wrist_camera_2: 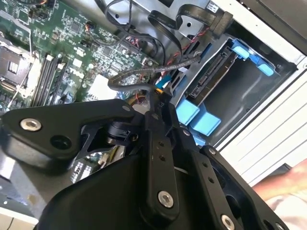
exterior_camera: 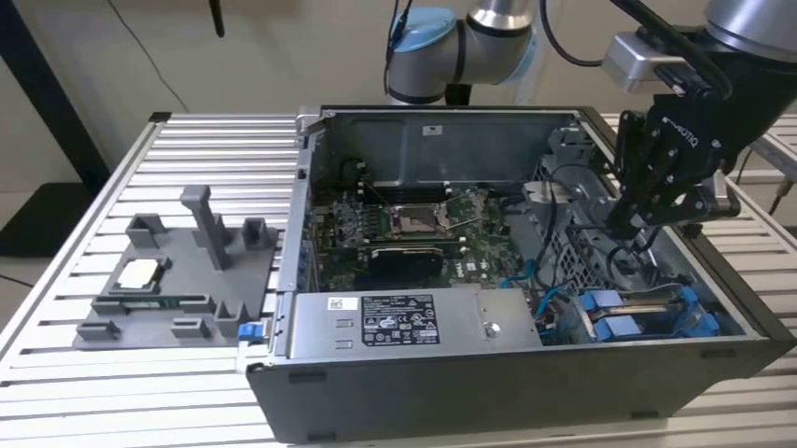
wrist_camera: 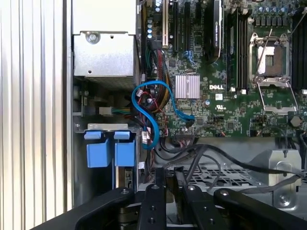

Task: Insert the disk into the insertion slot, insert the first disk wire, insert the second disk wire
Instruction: 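Insert the first disk wire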

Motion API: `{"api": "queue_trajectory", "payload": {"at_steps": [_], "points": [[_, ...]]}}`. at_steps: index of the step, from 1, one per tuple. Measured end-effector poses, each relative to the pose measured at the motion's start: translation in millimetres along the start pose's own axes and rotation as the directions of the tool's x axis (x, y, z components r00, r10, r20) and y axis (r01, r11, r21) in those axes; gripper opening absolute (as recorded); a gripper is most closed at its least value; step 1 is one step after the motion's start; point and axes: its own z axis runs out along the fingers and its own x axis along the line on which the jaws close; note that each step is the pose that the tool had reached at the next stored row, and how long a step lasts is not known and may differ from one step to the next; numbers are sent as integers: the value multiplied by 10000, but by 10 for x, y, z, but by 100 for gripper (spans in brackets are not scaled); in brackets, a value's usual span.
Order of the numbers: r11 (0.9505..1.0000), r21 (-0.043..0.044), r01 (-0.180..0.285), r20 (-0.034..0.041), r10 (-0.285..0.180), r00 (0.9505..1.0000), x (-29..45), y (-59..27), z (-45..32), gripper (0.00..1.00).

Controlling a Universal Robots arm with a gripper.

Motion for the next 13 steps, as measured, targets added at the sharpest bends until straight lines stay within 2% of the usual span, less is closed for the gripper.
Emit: {"api": "queue_trajectory", "payload": {"at_steps": [5, 13], "points": [[10000, 5, -18, -323, 18, 9995, 4, -3, 15, 19], [10000, 5, -18, -331, 18, 9995, 4, -8, 15, 19]]}}
